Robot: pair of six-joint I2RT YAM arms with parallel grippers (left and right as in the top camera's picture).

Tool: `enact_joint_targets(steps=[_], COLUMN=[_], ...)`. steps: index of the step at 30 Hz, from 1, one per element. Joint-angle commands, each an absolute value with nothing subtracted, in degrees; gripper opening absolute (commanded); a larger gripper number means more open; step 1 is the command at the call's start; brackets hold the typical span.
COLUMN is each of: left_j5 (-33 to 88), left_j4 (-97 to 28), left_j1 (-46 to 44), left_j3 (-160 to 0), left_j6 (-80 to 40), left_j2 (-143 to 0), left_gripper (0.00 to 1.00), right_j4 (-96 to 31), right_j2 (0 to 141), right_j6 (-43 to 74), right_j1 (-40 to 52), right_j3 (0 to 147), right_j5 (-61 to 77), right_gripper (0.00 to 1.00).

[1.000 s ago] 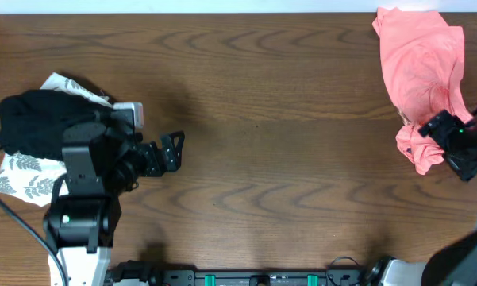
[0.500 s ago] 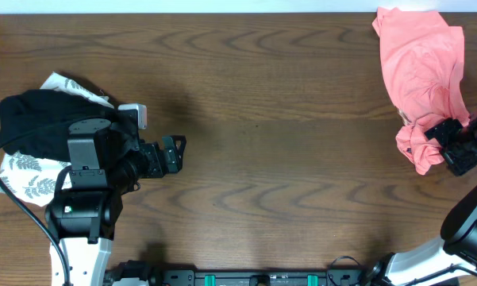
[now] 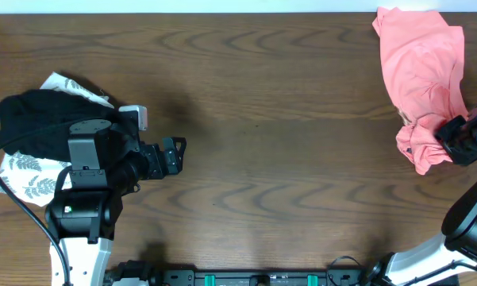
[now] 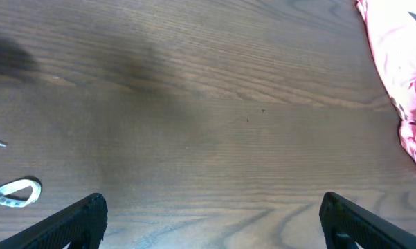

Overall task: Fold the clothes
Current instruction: 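Reach the right gripper to the pink shirt and grasp its edge, then lift the pink shirt with the right gripper and drag it toward center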

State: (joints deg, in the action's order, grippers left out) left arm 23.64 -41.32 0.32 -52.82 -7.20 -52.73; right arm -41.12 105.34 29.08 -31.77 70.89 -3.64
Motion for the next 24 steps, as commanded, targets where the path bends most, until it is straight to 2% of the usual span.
enact_joint_targets(steps=[1, 2, 6, 14, 18, 24], left_j5=[24.0, 24.0, 24.0, 24.0, 24.0, 24.0], left_j4=[-41.4, -41.4, -41.3, -41.0, -40.5, -40.1], left_j1=[0.6, 0.6, 0.6, 0.6, 0.6, 0.6], left_j3=[-53.8, -53.8, -53.8, -53.8, -53.8, -53.8], left_j6=[-6.1, -6.1, -6.1, -6.1, -6.1, -6.1], left_j2=[-52.7, -52.7, -52.7, -52.7, -52.7, -52.7], left_gripper=[0.98, 0.98, 0.98, 0.98, 0.98, 0.98], right_j4=[-42.2, -42.7, -44.5, -44.1, -42.1, -36.1], right_j2=[105.5, 105.0, 100.2, 80.1, 71.5, 64.7], right_j6=[27.9, 27.4, 27.0, 27.4, 30.3, 32.4], right_j1=[-31.6, -31.4, -30.1, -21.0, -12.3, -2.4], right_j3=[70.4, 70.5, 71.5, 76.7, 80.2, 82.6], right_j5=[-3.6, -3.6, -1.3, 16.6, 15.8, 7.7], right_gripper=[0.05, 0.01, 0.01, 0.01, 0.01, 0.01])
